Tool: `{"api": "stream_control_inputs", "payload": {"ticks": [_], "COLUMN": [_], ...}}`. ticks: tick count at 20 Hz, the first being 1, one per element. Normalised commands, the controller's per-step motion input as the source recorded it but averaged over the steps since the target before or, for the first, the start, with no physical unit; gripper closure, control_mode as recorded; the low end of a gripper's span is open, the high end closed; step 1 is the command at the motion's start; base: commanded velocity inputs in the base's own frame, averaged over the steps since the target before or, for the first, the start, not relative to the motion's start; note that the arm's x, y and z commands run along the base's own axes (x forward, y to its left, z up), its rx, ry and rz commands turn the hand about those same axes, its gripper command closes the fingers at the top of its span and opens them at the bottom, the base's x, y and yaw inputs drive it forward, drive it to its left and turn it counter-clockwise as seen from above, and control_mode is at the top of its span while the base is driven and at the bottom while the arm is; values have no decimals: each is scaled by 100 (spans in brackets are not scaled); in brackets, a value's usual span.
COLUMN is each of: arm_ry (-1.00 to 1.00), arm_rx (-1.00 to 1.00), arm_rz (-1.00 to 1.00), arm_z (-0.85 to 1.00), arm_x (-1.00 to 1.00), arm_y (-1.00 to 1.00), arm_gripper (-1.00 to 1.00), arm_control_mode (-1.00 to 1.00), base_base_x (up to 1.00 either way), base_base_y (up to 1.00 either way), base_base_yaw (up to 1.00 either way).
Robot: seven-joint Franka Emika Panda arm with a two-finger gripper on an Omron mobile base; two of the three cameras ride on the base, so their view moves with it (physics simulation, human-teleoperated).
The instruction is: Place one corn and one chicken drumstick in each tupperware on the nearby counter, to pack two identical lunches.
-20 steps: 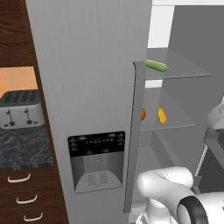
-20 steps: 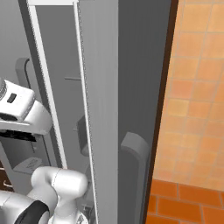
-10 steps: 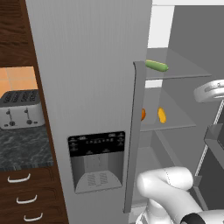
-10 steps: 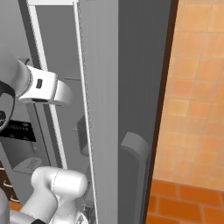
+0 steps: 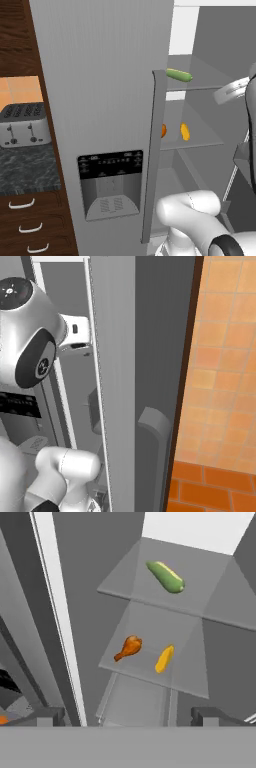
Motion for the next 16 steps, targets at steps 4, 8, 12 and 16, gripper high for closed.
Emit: {"api": "stream_control_inputs", "payload": {"ticks": [4,8,12,16], "arm_ry": [-2,-2,2,5], "arm_rx": [-8,0,0,0], "arm_rz": [15,1,-3,-3], "arm_z": [-42,7,14,0], "arm_x": [92,89,79,70], "arm_y": [0,-1,0,0], "arm_gripper": [-100,-100,-100,-100], "arm_control_mode": [-100,-100,-100,-100], "base_base_x": [0,0,0,0], "base_base_y": [0,0,0,0], "base_base_yaw": [0,0,0,0]}}
